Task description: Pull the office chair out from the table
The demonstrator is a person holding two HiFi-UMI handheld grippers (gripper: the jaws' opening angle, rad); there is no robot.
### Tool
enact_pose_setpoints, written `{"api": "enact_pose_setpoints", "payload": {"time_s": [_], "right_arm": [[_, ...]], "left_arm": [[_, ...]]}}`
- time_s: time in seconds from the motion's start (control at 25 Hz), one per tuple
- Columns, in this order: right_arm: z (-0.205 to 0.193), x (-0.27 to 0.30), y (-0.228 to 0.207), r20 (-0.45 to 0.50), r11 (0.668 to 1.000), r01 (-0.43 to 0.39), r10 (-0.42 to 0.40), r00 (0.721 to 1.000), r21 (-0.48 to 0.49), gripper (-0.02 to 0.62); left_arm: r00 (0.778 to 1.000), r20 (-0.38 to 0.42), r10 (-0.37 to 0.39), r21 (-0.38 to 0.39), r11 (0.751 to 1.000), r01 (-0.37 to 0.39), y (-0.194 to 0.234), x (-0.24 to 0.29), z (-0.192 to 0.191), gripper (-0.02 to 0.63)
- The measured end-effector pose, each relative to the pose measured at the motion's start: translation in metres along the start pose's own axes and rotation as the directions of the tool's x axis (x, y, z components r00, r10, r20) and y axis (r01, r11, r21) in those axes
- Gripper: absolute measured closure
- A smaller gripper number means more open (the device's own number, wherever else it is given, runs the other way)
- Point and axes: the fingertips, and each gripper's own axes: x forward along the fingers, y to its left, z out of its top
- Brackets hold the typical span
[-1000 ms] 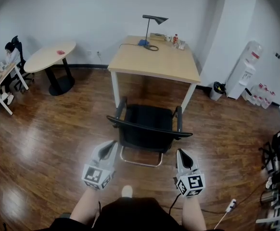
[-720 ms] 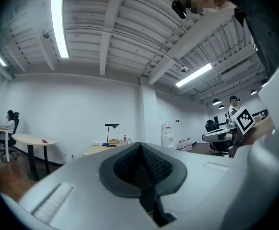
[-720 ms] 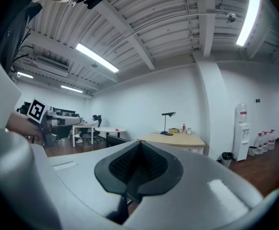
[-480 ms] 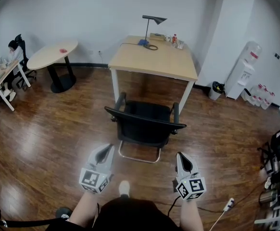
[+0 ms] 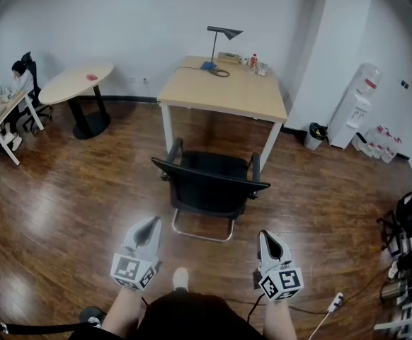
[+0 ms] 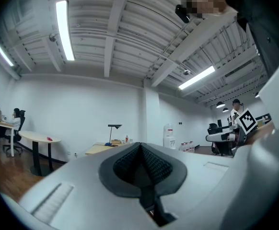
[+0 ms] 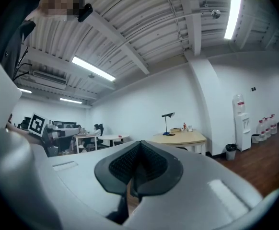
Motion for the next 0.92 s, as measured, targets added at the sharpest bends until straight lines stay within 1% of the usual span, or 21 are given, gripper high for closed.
{"api": "enact_pose_setpoints", "payload": {"time_s": [0.24,0.4,0.6,0.76,0.92], "right_arm": [[-0.002,0.003,0.002,-0.005,1.0,-0.01,0.01,1.0,-0.009,0.584],[-0.004,0.01,0.001,-0.015,1.0,-0.012,0.012,1.0,-0.018,0.584],[-0.011,0.016,-0.002,-0.032,1.0,-0.01,0.01,0.999,-0.012,0.584],[-0.007,0.022,-0.007,-0.023,1.0,-0.003,0.002,1.0,-0.014,0.584],[-0.003,0.029,-0.012,-0.018,1.0,0.011,-0.011,1.0,-0.011,0.584]], "left_arm": [[1.0,0.001,0.005,0.017,1.0,-0.005,0.007,0.0,0.0,0.603],[1.0,-0.01,0.009,0.001,1.0,-0.009,0.013,0.005,-0.004,0.603],[1.0,-0.014,0.019,-0.002,1.0,-0.019,0.018,0.01,-0.009,0.603],[1.0,-0.021,0.019,-0.005,1.0,-0.019,0.023,0.019,-0.011,0.603],[0.999,-0.02,0.025,-0.031,0.999,-0.025,0.032,0.029,-0.009,0.604]]}}
